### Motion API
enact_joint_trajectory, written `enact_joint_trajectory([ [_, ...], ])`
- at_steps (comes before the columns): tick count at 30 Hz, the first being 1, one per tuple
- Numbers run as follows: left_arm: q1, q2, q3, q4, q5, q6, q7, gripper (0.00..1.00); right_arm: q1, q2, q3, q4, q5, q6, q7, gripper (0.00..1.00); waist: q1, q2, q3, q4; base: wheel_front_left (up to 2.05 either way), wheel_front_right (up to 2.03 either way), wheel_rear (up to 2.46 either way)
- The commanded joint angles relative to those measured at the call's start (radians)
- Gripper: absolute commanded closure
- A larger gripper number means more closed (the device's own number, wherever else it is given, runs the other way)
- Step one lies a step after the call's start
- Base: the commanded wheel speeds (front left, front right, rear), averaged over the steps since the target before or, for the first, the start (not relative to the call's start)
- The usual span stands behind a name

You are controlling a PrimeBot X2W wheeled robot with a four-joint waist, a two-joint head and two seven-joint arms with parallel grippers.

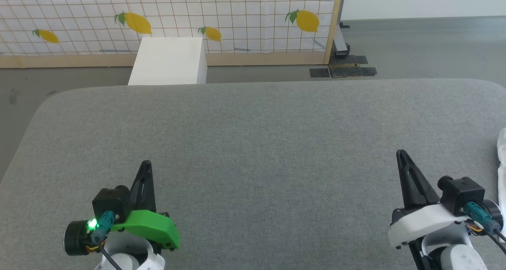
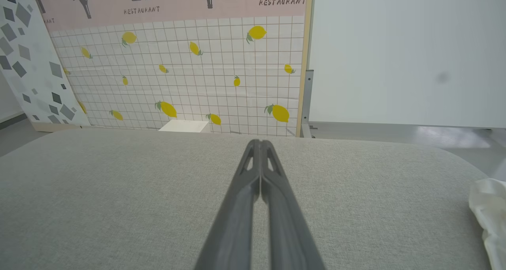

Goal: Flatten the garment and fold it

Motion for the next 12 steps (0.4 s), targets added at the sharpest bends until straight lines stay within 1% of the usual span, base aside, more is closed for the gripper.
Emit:
enact_joint_trajectory([
  [1,0.015,-0.005,0.006,-0.008,0.015,-0.006,0.007,1.00,0.018,0.001,0.004,-0.010,-0.011,-0.001,0.006,1.00,0.0000,0.0049,0.000,0.000,0.00,0.00,0.00],
  [12,0.020,-0.010,0.013,-0.022,0.039,-0.010,0.028,1.00,0.021,0.001,0.009,-0.023,-0.025,-0.001,0.025,1.00,0.0000,0.0056,0.001,-0.001,0.00,0.00,0.00],
])
